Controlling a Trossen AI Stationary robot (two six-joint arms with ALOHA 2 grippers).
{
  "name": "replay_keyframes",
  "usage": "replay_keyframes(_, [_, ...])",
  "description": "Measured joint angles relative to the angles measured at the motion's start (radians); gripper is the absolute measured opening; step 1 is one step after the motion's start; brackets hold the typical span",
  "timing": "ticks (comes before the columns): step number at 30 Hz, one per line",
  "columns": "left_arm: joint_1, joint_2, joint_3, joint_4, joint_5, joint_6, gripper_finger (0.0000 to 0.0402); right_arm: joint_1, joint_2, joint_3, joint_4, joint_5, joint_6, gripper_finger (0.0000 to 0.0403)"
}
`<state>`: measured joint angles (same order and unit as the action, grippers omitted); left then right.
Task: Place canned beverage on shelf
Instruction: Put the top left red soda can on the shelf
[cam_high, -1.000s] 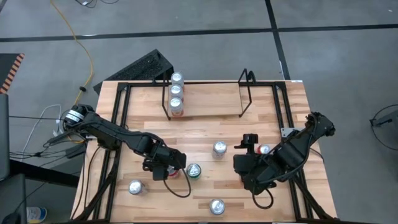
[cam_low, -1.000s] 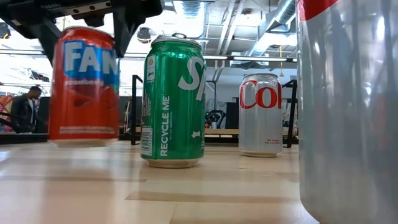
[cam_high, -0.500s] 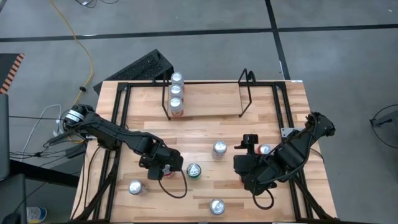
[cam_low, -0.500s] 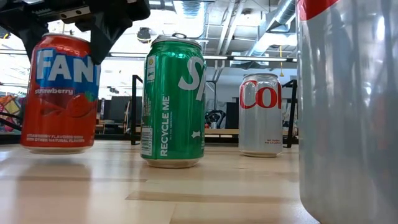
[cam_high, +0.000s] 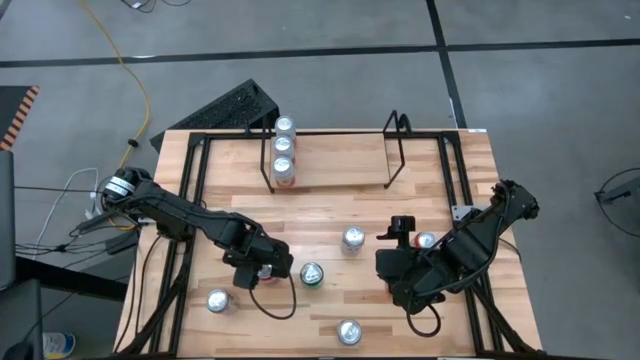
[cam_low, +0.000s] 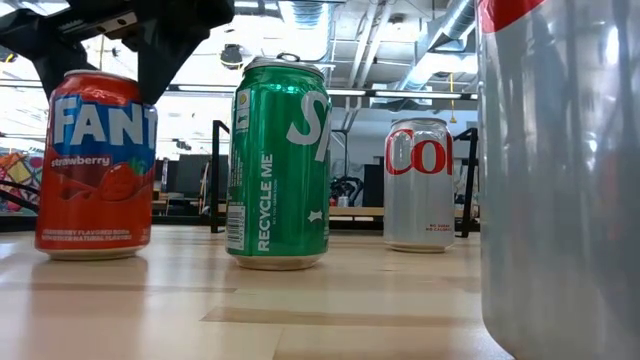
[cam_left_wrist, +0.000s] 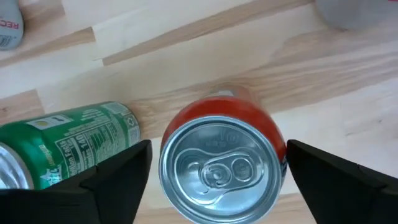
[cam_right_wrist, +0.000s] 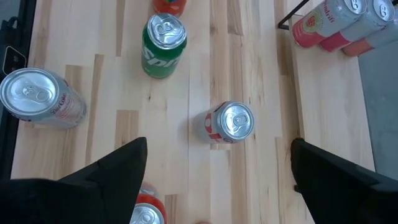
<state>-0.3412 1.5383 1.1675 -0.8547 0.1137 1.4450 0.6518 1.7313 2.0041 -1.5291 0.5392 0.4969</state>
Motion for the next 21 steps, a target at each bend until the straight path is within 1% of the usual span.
replay_keyframes(6, [0.000, 0.000, 0.000, 0.020, -0.009, -0.026, 0.0384, 0.000, 0.000, 0.000, 0.000, 0.000, 0.000, 0.0370])
replay_keyframes(14, [-0.002, 0.000, 0.000, 0.055, -0.015, -0.103, 0.0386, 0.000, 0.000, 0.000, 0.000, 0.000, 0.000, 0.0370])
replay_keyframes(21, [-0.006, 0.000, 0.000, 0.145, -0.012, -0.175, 0.0387, 0.000, 0.000, 0.000, 0.000, 0.000, 0.000, 0.0370])
